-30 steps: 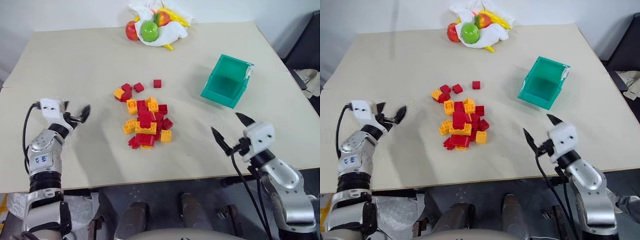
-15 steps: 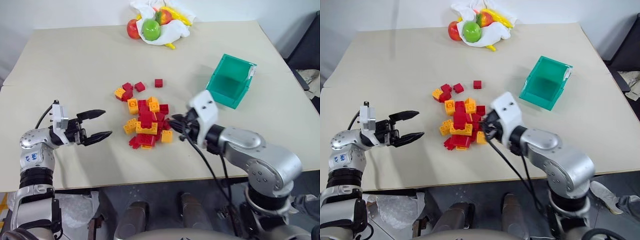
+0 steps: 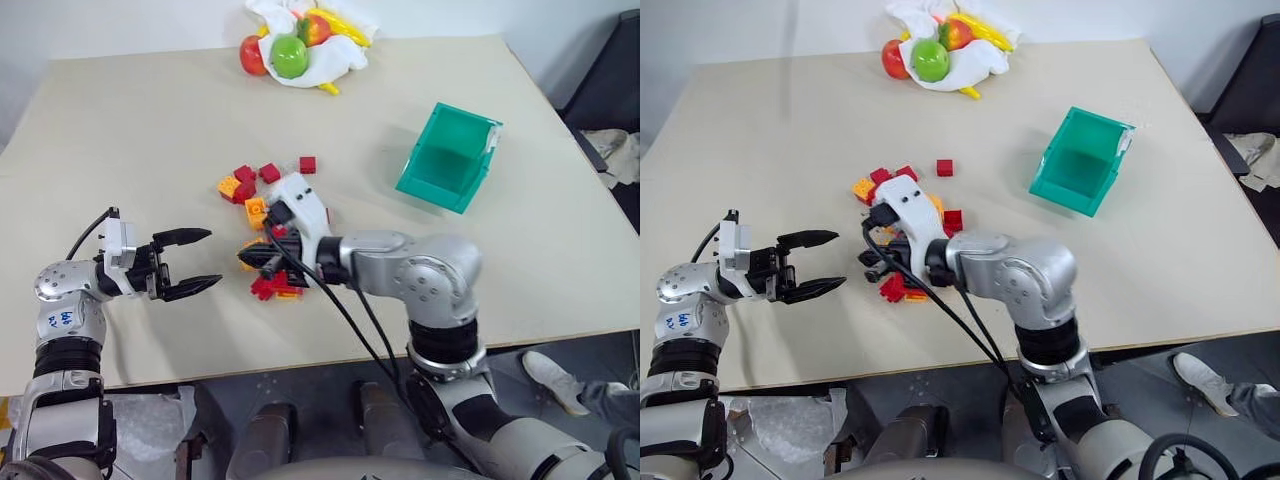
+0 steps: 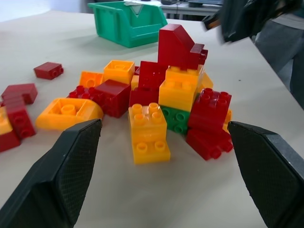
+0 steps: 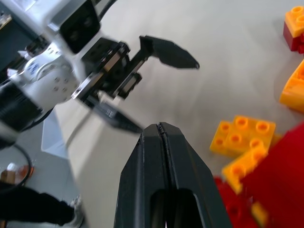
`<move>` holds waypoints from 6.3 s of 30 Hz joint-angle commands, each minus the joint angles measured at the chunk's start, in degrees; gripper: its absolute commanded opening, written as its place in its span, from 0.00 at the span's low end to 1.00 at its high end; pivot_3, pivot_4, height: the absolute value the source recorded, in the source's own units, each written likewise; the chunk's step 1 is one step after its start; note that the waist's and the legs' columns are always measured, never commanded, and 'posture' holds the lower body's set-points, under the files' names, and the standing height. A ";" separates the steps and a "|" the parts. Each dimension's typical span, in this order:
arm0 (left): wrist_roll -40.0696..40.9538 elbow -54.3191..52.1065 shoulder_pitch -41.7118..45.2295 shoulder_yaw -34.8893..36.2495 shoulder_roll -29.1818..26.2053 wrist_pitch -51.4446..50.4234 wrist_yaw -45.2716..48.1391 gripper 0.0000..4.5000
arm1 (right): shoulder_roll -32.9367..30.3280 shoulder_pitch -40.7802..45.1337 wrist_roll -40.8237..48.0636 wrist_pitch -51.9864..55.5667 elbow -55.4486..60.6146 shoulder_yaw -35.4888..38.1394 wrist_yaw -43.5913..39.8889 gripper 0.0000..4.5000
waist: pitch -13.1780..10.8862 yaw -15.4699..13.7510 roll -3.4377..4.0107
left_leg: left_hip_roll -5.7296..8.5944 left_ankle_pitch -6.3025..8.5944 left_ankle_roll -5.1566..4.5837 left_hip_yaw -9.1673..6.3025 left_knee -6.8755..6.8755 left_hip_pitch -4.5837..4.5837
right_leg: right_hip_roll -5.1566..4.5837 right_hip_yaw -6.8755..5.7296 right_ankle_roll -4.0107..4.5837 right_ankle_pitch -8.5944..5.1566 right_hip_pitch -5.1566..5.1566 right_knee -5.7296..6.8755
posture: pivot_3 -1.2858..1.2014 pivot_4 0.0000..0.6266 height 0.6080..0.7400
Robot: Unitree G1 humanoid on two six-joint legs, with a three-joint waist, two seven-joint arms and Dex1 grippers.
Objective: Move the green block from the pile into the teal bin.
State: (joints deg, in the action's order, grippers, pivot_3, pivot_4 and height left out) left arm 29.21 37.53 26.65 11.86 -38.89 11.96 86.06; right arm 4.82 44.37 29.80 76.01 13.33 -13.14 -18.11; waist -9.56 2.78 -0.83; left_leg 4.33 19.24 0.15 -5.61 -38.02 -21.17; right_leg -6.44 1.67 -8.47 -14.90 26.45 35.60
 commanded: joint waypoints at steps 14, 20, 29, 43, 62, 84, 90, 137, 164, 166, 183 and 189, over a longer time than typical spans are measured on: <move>0.86 -2.64 -0.42 1.52 1.56 1.42 1.61 1.00 | -11.48 0.51 -13.70 -12.26 -7.07 -9.37 -1.09 0.00 | 0.01 0.32 -0.02 | 0.02 0.00 0.00 0.07 -0.14 -0.02 | -0.03 -0.02 0.01 0.00 -0.01 0.00 | 0.52 0.24 1.00; 0.79 -2.62 -0.38 1.68 2.02 1.65 1.33 1.00 | -18.45 -1.49 -15.28 -15.31 -3.65 -5.35 -2.42 0.00 | 0.05 0.10 -0.08 | 0.03 0.00 0.00 0.07 -0.17 -0.03 | -0.04 -0.04 0.00 0.00 -0.04 -0.01 | 0.52 0.24 1.00; 0.69 -2.13 -0.06 1.64 2.30 1.50 1.51 1.00 | -28.27 -11.15 -2.75 -18.63 14.62 11.14 -14.67 0.00 | 0.04 -0.41 -0.08 | -0.01 0.01 -0.02 0.09 -0.09 -0.12 | -0.02 -0.04 0.00 0.00 0.02 -0.12 | 0.52 0.24 1.00; 0.29 2.17 3.02 1.50 1.86 2.05 3.69 1.00 | -62.30 -36.45 5.07 -32.27 9.04 34.88 -47.52 0.79 | 0.01 -2.69 -0.09 | -0.03 0.11 -0.20 0.36 -0.15 -0.08 | -0.02 -0.04 -0.06 0.04 -0.14 -0.55 | 0.52 0.24 1.00; 1.17 0.19 0.83 1.97 4.02 4.18 2.11 1.00 | -38.62 4.42 -1.30 -10.37 9.82 -2.39 -19.85 1.00 | -0.04 -1.35 -0.07 | -0.18 0.03 -0.06 0.58 -0.19 -0.08 | -0.06 0.10 0.06 0.23 0.11 -0.48 | 0.52 0.24 1.00; 2.91 -12.23 -10.03 6.68 5.26 2.23 -2.75 1.00 | -22.47 15.35 -19.37 -12.97 -6.95 -31.27 -21.81 1.00 | -0.03 -0.64 -0.06 | -0.07 0.21 -0.06 0.14 -0.85 -0.25 | -0.33 -1.44 0.28 0.22 0.00 0.04 | 0.52 0.24 1.00; 2.78 -13.25 -10.54 6.68 5.38 1.69 -3.28 1.00 | -22.59 15.07 -18.58 -9.89 -3.65 -32.32 -24.63 1.00 | -0.03 -1.05 -0.06 | -0.11 0.23 -0.05 0.13 -0.97 -0.24 | -0.29 -1.44 0.33 0.25 -0.04 0.04 | 0.52 0.24 1.00; 1.15 -9.59 -5.29 4.59 6.15 1.77 -4.30 1.00 | -19.88 13.07 -14.47 -16.72 -9.18 -25.46 -33.57 1.00 | -0.06 -0.98 -0.02 | -0.18 0.27 0.00 0.14 -0.90 -0.25 | -0.22 -1.46 0.40 0.28 -0.01 -0.01 | 0.52 0.24 1.00; 1.26 -11.79 -3.64 1.57 7.32 -0.33 -4.23 1.00 | -26.56 7.72 -10.56 -16.15 6.71 -12.74 -31.84 0.01 | -0.07 -1.16 -0.01 | -0.18 0.29 -0.01 0.13 -0.88 -0.26 | -0.22 -1.47 0.40 0.28 -0.03 -0.07 | 0.52 0.24 1.00; 1.13 -11.10 -3.08 1.36 7.34 -0.09 -4.09 1.00 | -27.15 7.61 -12.20 -20.18 6.17 -13.55 -31.65 0.01 | -0.07 -1.10 -0.01 | -0.19 0.29 -0.01 0.16 -0.86 -0.26 | -0.22 -1.45 0.40 0.28 -0.02 -0.07 | 0.52 0.24 1.00; 1.08 -10.63 -3.58 1.78 7.08 0.86 -4.52 1.00 | -22.50 12.77 -23.92 -24.71 -5.84 -31.16 -34.23 0.85 | -0.08 -1.09 0.01 | -0.21 0.28 0.00 0.17 -0.88 -0.25 | -0.20 -1.47 0.41 0.28 0.00 -0.07 | 0.52 0.24 1.00; 1.14 -11.51 -4.61 1.77 7.32 1.28 -5.34 1.00 | -21.62 14.20 -25.34 -23.94 -9.90 -33.92 -37.42 0.81 | -0.08 -1.04 0.02 | -0.19 0.29 -0.01 0.16 -0.86 -0.26 | -0.21 -1.47 0.40 0.28 0.00 -0.07 | 0.52 0.24 1.00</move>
State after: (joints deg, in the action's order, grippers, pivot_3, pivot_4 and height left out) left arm 30.00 27.65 22.59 12.61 -31.52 12.62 81.07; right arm -17.20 57.47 4.98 51.76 2.60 -46.79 -54.19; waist -9.64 1.74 -0.80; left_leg 4.13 19.53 0.15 -5.44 -38.89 -21.43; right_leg -6.64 0.20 -8.07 -14.62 26.45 35.52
